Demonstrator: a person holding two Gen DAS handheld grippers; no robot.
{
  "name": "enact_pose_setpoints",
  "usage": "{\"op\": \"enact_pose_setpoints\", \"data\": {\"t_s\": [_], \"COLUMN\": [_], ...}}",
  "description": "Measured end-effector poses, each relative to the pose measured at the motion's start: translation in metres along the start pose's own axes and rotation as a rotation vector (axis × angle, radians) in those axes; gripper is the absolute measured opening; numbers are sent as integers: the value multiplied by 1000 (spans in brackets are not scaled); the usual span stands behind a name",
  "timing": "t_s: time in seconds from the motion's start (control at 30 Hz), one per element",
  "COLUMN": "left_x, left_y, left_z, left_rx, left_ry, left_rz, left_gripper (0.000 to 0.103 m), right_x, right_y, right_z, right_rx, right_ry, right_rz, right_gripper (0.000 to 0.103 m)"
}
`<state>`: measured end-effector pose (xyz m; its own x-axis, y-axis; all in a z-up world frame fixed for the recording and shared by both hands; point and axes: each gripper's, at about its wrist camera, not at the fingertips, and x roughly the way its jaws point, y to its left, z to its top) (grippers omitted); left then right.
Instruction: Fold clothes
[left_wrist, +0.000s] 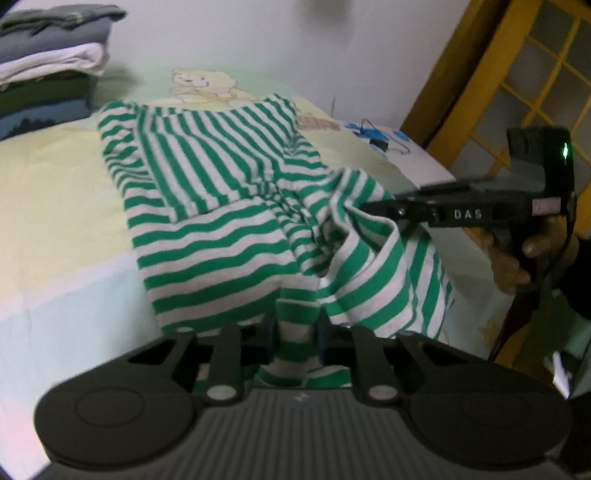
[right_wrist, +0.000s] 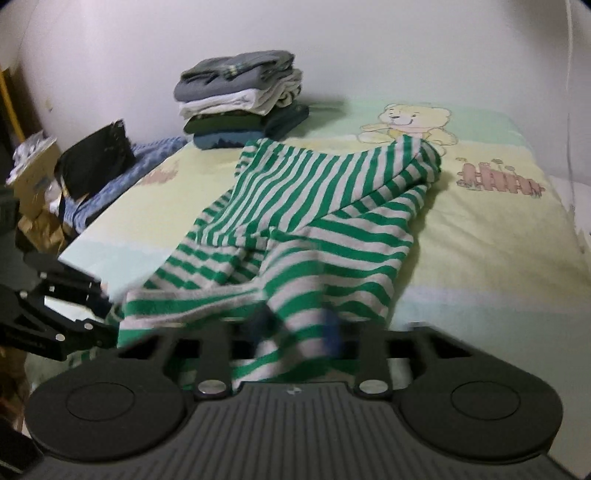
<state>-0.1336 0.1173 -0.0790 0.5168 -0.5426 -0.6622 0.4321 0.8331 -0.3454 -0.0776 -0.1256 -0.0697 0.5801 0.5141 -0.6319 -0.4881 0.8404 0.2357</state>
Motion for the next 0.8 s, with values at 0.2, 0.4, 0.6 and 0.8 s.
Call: {"op": "enact_pose_setpoints", "data": {"t_s": [0.2,0.4,0.6,0.8], "left_x": [-53,-49,6,29], "left_y": [9,37,62,65], "left_z": [19,48,62,57], "left_rx": [-75,-103,-154,-209], "left_ry": [-132,-169,-110,-77], "left_rz": [-26,108,248,297], "left_gripper": [8,8,7,7], "right_x": [-28,-44,-3,28], "right_y": [-3,-19,-52,-80], "right_z": [-6,3,18,4], "right_rx": [139,247,286,332], "right_ry": [-60,-145,-163,-24], "right_rz": [15,69,80,63], "right_gripper": [14,14,14,17]}}
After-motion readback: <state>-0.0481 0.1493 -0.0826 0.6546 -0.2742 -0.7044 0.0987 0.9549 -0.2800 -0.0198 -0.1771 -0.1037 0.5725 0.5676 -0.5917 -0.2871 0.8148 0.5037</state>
